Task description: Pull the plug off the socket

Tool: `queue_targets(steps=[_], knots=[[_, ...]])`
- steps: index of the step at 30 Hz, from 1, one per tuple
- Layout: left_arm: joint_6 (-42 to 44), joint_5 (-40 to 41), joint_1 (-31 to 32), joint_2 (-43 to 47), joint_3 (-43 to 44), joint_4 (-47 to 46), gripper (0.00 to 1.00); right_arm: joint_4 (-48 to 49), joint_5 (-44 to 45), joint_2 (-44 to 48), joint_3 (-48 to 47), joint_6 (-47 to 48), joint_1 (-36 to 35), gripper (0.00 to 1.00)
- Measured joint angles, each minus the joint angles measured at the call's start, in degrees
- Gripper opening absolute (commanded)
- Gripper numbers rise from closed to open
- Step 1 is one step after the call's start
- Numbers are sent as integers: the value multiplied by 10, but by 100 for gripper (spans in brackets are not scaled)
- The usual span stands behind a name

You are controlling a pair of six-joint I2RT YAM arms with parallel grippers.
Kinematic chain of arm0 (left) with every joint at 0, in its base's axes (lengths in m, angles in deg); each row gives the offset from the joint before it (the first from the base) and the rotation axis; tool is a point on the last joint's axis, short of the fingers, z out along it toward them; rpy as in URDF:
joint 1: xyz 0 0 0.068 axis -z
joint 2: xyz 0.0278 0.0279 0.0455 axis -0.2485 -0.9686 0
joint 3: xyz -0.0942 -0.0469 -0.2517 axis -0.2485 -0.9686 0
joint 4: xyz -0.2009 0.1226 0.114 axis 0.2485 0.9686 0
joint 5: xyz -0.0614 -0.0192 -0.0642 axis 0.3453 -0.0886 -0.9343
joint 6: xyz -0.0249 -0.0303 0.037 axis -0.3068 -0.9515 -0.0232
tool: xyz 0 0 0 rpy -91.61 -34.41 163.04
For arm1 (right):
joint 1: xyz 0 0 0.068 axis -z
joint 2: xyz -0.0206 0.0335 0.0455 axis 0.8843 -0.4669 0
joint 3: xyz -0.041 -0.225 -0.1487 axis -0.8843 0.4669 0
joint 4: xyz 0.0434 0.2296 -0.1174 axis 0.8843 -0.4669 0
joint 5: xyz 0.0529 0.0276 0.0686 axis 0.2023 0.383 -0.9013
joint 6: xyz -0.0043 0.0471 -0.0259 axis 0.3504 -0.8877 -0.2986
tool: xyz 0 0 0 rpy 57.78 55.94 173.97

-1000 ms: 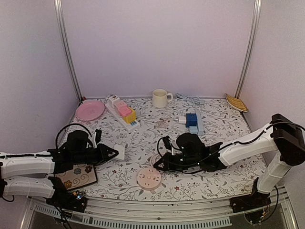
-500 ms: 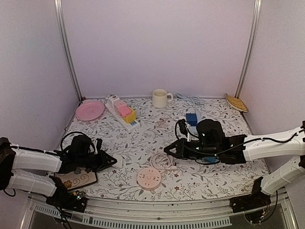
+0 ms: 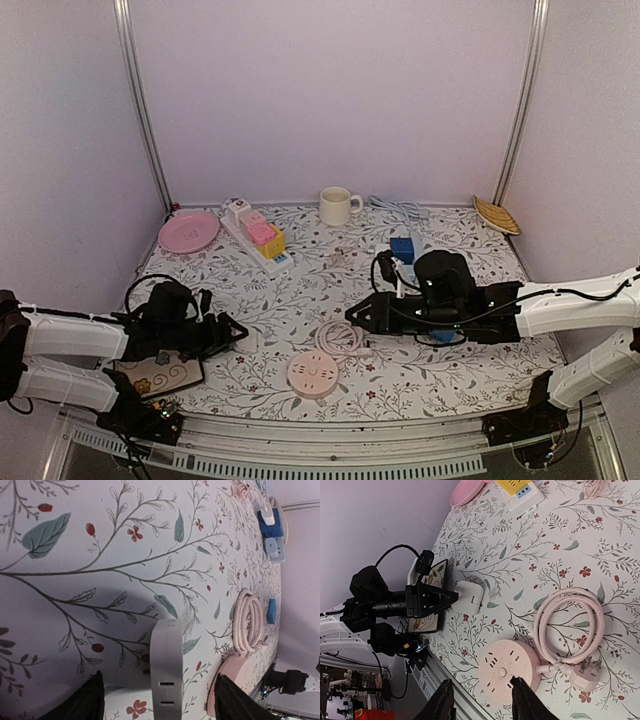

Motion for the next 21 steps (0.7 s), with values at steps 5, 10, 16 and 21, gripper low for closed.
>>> queue_targets(steps=[5, 10, 16, 21], knots=[[14, 35, -1, 35, 7, 56, 75, -9, 4, 7, 1, 6, 0, 54], [33, 61, 3, 63, 24, 107, 73, -12, 11, 12, 4, 11, 0, 61], [48, 83, 37, 84, 61, 137, 74, -22, 35, 23, 7, 10, 0, 73], [54, 113, 86, 83, 94, 155, 75, -37, 55, 36, 11, 12, 12, 90]])
